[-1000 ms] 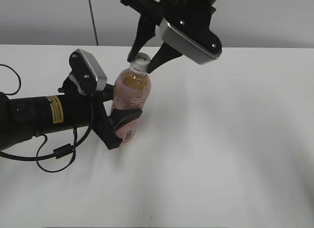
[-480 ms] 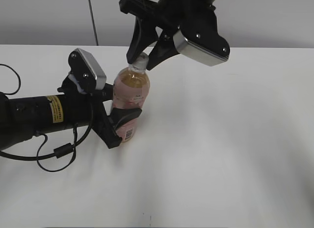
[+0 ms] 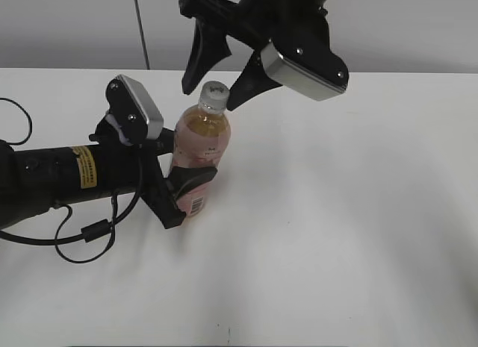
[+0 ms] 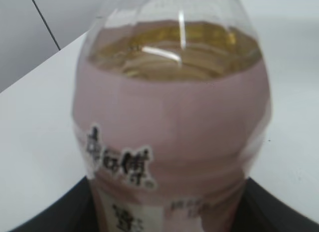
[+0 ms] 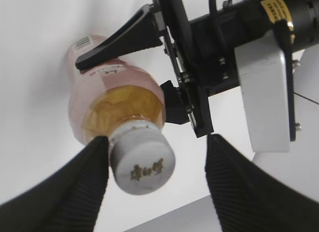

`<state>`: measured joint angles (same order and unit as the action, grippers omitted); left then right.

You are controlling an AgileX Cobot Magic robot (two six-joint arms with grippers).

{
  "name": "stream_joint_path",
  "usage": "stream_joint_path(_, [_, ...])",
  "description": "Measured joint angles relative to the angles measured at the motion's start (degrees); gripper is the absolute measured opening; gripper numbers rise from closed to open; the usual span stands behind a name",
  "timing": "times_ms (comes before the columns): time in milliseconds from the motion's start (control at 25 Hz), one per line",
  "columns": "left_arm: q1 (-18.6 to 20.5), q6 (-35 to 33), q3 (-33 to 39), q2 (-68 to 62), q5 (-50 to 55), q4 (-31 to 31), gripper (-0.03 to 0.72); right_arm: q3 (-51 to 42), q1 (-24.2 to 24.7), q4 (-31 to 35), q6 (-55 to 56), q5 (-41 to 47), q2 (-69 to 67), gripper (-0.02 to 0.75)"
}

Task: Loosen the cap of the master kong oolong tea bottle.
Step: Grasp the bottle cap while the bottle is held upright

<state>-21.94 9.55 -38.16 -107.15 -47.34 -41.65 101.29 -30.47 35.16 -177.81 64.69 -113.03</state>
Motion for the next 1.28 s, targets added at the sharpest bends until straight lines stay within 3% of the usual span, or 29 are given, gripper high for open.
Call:
stream_joint_path(80, [0.00, -0.21, 0.00, 0.00, -0.06, -0.38, 0.386, 0.00, 0.00, 0.60, 4.43, 0.05, 0.10, 0.526])
stream_joint_path(200, [-0.11, -0.43, 0.00, 0.00, -0.13, -0.82, 0.386, 0.17, -0.05, 0.38, 10.68, 0.85, 0.10, 0.566])
stream_joint_path(520, [-0.22, -0.16, 0.00, 0.00, -0.31, -1.19, 0.386, 0.05, -0.24, -4.27, 28.03, 4.17, 1.77, 0.577])
stream_joint_path(800, [-0.22, -0.16, 0.00, 0.00, -0.35, -1.25, 0.386, 0.18, -0.19, 1.34, 57.89, 4.34, 6.00, 0.578])
stream_joint_path(1000, [-0.22, -0.16, 0.00, 0.00, -0.35, -1.25, 0.386, 0.75, -0.19, 4.24, 92.31, -3.13, 9.58, 0.578])
stream_joint_path(1160, [-0.22, -0.16, 0.00, 0.00, -0.35, -1.20, 0.386, 0.85, -0.19, 5.34, 135.56, -6.63, 10.96, 0.578])
stream_joint_path(1280, [-0.22, -0.16, 0.00, 0.00, -0.35, -1.20, 0.386, 0.85, -0.19, -0.82, 169.28, -2.58, 10.75, 0.578])
